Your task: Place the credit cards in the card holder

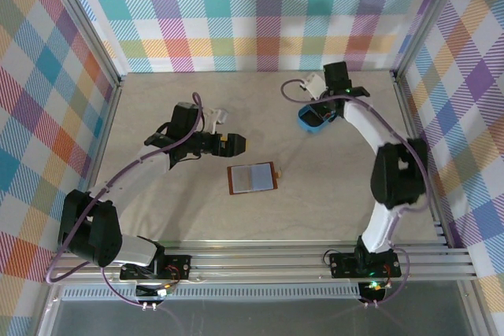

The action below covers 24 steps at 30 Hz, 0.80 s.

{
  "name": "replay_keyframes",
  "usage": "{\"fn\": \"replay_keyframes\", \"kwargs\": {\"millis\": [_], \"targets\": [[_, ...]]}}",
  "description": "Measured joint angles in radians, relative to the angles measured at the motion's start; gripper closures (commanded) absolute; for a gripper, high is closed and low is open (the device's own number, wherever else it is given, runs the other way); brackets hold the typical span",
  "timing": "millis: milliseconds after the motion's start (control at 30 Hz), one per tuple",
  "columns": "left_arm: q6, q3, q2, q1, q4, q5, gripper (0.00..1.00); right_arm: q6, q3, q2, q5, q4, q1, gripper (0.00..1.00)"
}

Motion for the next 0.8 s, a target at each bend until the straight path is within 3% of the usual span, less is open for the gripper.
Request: {"fn": "replay_keyframes", "kwargs": {"millis": [167,333,500,800], "targets": [[-0.222,-0.055,-0.143,0.001,0.096,-0.050,0.11,0.018,-0.313,-0.409,-0.091,0.175,0.114,1.00],[-0.420,-0.123,-0.261,0.001,0.144,-0.066,0.13,0.014,-0.500,-0.643,-0.139,0.306,0.216,1.00],[-0.519,-0.151,-0.345,0.001,0.127,-0.068,0.12,-0.043,-0.535,-0.690,-0.100,0.328,0.324,1.00],[-0.574,-0.159,-0.368,0.001,0.122,-0.045,0.12,-0.253,-0.666,-0.735,0.022,0.449,0.486,1.00]]}}
